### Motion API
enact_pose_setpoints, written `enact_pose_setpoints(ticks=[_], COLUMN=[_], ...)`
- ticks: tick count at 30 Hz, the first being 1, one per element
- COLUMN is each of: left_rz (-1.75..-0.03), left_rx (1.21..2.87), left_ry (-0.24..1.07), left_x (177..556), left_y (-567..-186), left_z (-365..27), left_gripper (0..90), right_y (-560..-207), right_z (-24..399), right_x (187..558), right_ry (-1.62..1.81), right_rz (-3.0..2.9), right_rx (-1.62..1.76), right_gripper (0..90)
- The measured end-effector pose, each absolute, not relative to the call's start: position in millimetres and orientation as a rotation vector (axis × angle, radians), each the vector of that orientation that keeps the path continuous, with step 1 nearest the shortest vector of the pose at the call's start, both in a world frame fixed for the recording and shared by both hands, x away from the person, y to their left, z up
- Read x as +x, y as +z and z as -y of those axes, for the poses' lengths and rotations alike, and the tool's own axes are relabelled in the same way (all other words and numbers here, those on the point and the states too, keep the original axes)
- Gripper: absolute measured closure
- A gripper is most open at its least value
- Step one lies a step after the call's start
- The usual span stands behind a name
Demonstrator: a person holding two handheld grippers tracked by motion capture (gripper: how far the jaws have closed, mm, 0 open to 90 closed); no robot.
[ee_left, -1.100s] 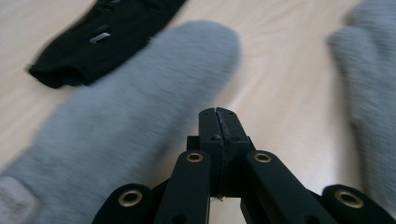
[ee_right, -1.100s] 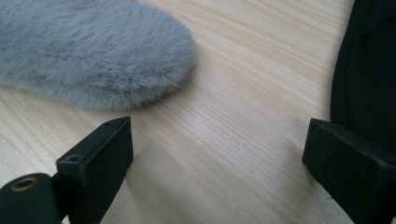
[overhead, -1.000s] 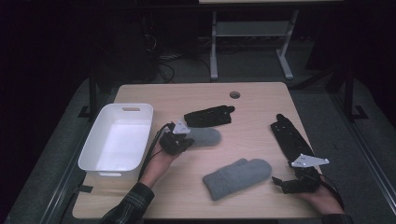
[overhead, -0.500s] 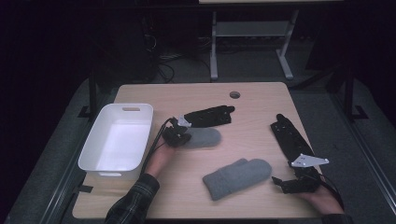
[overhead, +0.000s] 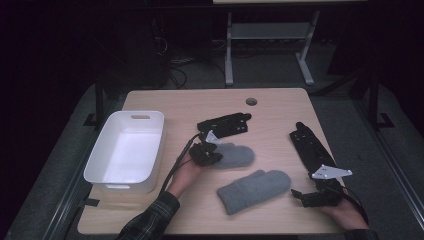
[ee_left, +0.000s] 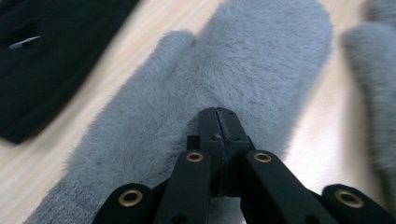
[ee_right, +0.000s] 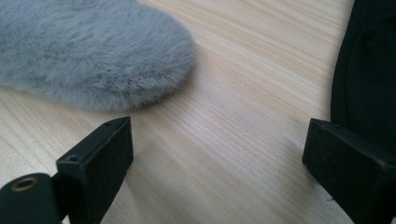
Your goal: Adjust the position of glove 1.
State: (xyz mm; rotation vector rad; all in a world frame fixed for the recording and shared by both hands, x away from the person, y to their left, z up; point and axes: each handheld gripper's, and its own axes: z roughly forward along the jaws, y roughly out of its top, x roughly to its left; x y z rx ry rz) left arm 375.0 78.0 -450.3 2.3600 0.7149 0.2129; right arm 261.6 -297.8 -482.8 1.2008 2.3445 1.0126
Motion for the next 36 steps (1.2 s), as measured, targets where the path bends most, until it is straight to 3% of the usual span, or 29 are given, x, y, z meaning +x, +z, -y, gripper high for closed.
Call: enact_pose_setpoints(ticks=[15, 27, 36], left_rz=[-0.647, -0.85, -0.919], left_rx=[2.352, 2.257, 2.277], left_ry=[0.214, 0.372, 0.344], left_x=[365, 393, 401], left_y=[-440, -427, -443], left_z=[-70, -129, -138], left_gripper=[89.4, 89.4, 89.4], right_y=[-483, -483, -483], right_z=[298, 298, 298], right_x=[262, 262, 262], right_ry=[1.012, 1.012, 1.011], right_rz=[-2.345, -2.345, -2.346], right_rx=[1.2, 1.2, 1.2], right_gripper=[8.3, 8.3, 8.3])
